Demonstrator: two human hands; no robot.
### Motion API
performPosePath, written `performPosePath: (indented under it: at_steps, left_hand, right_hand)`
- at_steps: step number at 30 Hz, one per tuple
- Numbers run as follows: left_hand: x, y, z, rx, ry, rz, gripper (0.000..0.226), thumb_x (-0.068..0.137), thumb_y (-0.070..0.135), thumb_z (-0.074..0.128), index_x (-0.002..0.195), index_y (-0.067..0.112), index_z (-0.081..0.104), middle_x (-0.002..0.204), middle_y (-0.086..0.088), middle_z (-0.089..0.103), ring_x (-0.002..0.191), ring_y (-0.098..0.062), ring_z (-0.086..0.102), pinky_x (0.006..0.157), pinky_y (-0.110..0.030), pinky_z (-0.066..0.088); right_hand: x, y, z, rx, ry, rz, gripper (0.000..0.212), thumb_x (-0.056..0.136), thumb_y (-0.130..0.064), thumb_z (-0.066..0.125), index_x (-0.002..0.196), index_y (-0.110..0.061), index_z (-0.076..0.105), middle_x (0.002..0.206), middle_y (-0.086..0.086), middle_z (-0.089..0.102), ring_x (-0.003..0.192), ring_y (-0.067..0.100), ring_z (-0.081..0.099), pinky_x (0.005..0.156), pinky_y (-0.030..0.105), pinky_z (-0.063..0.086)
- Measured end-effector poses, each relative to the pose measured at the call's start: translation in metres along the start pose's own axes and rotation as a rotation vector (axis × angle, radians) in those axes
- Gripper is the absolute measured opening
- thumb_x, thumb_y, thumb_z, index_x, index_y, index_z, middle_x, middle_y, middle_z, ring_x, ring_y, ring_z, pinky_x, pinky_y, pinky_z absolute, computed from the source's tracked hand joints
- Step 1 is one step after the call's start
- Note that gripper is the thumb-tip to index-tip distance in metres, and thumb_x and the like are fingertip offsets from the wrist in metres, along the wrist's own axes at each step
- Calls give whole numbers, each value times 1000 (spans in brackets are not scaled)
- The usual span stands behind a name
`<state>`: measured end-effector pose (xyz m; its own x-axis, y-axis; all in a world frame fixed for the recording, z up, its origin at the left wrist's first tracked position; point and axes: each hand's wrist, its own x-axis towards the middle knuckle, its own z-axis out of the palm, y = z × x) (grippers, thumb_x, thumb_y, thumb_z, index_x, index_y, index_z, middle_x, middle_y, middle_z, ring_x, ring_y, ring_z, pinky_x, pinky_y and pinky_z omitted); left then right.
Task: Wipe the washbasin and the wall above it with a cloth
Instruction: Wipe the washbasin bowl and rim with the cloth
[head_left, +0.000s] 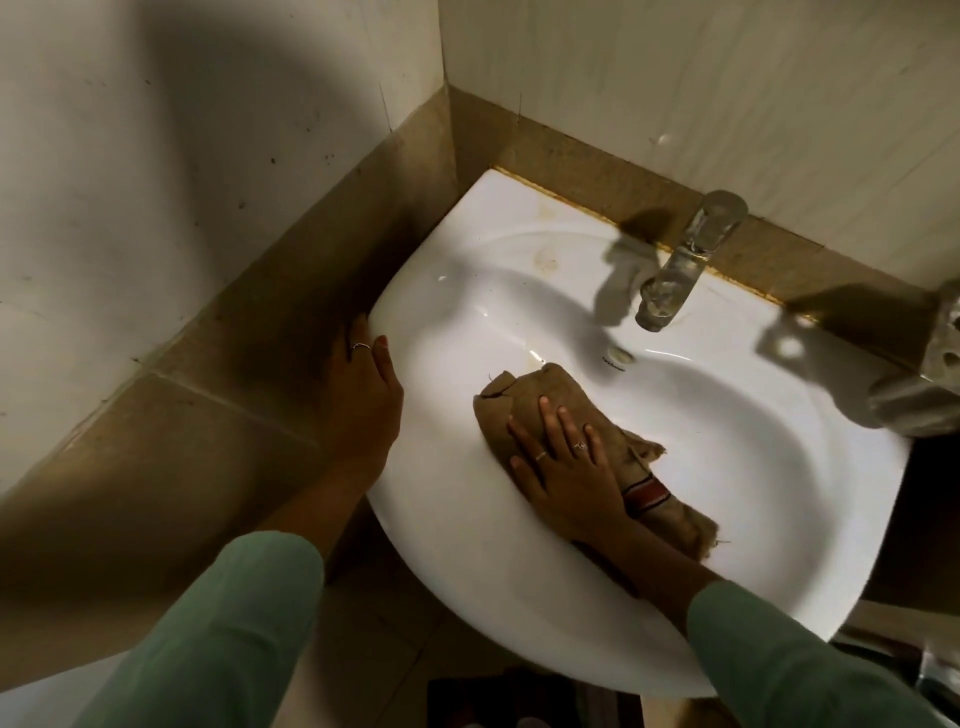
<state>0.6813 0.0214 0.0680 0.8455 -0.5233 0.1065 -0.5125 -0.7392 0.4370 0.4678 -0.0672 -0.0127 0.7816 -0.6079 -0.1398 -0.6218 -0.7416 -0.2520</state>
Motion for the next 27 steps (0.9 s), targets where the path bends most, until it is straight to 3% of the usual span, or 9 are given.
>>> performPosePath:
  at_steps: [4,7,12,16,23,27]
  left_hand:
    - [-1,3,-4,-4,-4,14,48,99,32,31,134,1,43,129,-22,54,112,-34,55,91,-33,45]
    - [0,3,-4,-7,-12,1,49,99,34,30,134,2,44,128,-21,54,111,-34,56,90,-36,46]
    - [1,0,-2,-42,-28,-10,56,96,43,26,138,8,40,134,-18,51,114,-34,55,91,-41,49]
    - [1,2,-4,-95,-37,-18,52,98,38,29,140,9,35,139,-17,45,122,-32,49,97,-34,41]
    - [0,3,-5,-166,-31,-3,50,99,37,30,140,9,36,140,-17,43,124,-31,46,100,-35,40]
    - [-1,3,-7,-177,-15,27,52,98,38,30,142,11,32,145,-15,38,130,-29,41,105,-35,35]
  right_hand:
    - [24,-10,7,55,74,48,49,96,-53,23,142,-39,29,153,11,32,138,31,34,106,52,31]
    - [53,-21,9,71,111,91,51,98,-51,18,146,-37,24,154,14,27,141,33,28,109,53,27]
    - [108,-45,2,85,194,61,52,99,-46,18,146,-27,32,148,19,37,138,37,32,108,54,28]
    - [121,-54,2,140,253,11,55,99,-48,14,146,-26,31,151,18,32,141,35,26,113,52,17]
    - [90,-60,2,153,81,-101,61,94,-52,5,151,-31,11,160,9,-3,147,24,-8,117,51,0]
    - [40,-63,-1,238,-33,-167,65,90,-61,0,150,-37,8,160,1,-6,147,20,-7,115,48,-2]
